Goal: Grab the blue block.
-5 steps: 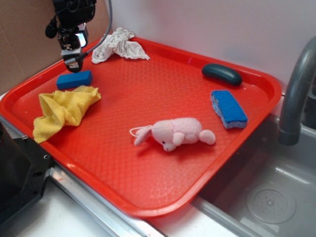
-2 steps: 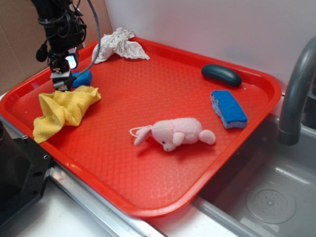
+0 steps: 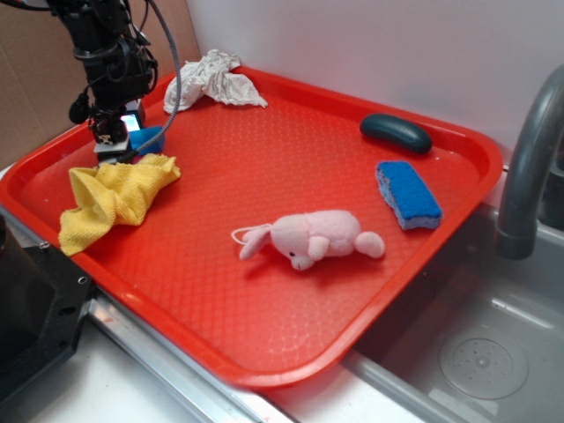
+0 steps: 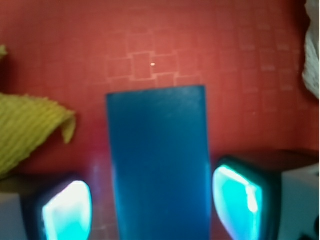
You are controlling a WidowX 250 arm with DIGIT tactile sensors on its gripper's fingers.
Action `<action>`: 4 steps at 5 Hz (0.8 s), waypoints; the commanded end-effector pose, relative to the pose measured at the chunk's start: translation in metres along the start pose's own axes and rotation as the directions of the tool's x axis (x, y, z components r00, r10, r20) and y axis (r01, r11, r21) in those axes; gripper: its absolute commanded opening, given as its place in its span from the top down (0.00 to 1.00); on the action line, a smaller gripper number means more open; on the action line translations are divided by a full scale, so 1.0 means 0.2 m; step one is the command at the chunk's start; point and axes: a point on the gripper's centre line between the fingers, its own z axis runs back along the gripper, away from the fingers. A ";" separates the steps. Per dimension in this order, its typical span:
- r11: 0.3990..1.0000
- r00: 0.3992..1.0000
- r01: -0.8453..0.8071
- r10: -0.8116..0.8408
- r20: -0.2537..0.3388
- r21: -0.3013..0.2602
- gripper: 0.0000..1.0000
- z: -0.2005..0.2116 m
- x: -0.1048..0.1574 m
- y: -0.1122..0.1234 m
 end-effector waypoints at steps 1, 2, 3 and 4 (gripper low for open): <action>0.998 0.999 -0.038 0.038 -0.007 0.041 1.00 0.02 0.04 0.00; 0.993 0.998 -0.062 0.065 -0.024 0.096 1.00 0.23 0.07 -0.06; 0.965 0.971 -0.235 0.226 0.084 0.119 1.00 0.50 0.24 -0.19; 0.921 0.925 -0.376 0.380 -0.028 0.102 1.00 0.73 0.42 -0.28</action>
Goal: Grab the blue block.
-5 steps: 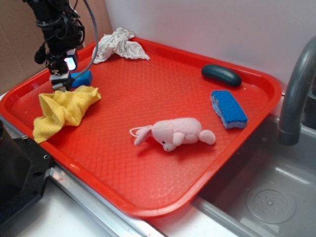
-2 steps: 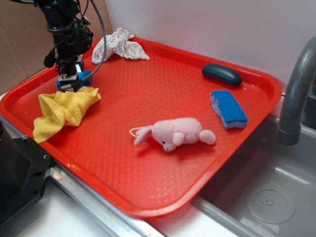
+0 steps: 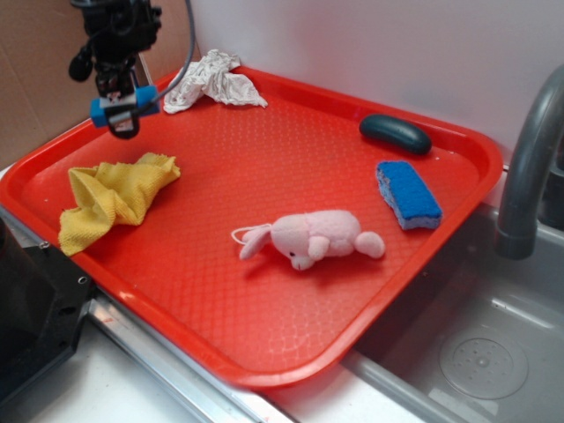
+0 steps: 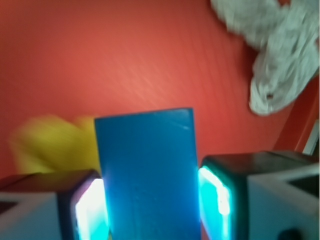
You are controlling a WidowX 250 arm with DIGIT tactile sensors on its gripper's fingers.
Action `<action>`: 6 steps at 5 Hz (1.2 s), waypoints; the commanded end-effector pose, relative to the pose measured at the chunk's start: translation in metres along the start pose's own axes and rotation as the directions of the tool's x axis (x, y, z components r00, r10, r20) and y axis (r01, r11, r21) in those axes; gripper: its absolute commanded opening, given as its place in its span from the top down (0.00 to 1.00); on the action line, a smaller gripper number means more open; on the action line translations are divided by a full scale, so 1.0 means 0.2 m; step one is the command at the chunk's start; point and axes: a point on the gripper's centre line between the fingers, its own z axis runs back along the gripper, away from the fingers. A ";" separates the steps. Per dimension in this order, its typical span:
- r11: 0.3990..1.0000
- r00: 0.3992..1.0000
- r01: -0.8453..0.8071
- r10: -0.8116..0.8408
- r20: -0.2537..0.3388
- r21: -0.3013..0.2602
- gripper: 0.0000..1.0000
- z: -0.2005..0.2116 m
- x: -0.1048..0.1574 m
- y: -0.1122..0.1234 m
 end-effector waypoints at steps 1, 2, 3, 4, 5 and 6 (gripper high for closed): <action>0.973 0.973 -0.218 0.210 -0.093 -0.081 1.00 0.50 0.26 -0.18; 0.958 0.962 -0.269 0.262 -0.073 -0.104 1.00 0.46 0.22 -0.16; 0.932 0.935 -0.351 0.354 0.016 -0.089 1.00 0.49 0.18 -0.12; 0.894 0.881 -0.429 0.445 0.158 -0.128 1.00 0.50 0.13 -0.12; 0.891 0.882 -0.449 0.454 0.129 -0.067 1.00 0.49 0.15 -0.12; 0.872 0.863 -0.486 0.489 0.130 -0.052 1.00 0.49 0.12 -0.14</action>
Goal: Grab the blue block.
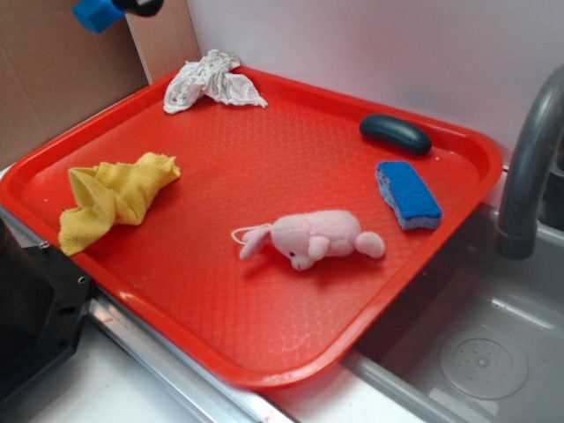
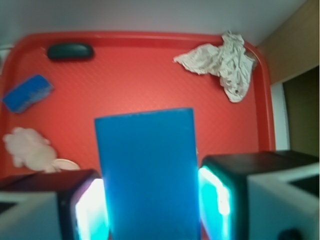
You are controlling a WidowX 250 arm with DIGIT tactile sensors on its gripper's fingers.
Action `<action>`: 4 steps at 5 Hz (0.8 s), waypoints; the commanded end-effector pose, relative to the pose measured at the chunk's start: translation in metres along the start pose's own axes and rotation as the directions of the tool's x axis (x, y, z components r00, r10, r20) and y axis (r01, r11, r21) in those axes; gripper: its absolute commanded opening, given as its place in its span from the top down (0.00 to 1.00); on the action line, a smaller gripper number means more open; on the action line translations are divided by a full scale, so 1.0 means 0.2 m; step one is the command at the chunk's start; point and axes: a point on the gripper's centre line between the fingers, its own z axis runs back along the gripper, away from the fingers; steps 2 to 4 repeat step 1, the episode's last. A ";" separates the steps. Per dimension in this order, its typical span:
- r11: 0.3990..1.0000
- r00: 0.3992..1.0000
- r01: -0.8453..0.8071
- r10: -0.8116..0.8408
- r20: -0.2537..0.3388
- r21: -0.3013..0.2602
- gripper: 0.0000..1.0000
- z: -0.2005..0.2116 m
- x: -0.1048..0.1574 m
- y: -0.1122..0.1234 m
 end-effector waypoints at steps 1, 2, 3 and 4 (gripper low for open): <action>0.999 0.997 -0.050 0.049 0.056 0.015 1.00 0.05 0.04 -0.01; 0.999 0.997 -0.050 0.049 0.056 0.015 1.00 0.05 0.04 -0.01; 0.999 0.997 -0.050 0.049 0.056 0.015 1.00 0.05 0.04 -0.01; 0.999 0.997 -0.050 0.049 0.056 0.015 1.00 0.05 0.04 -0.01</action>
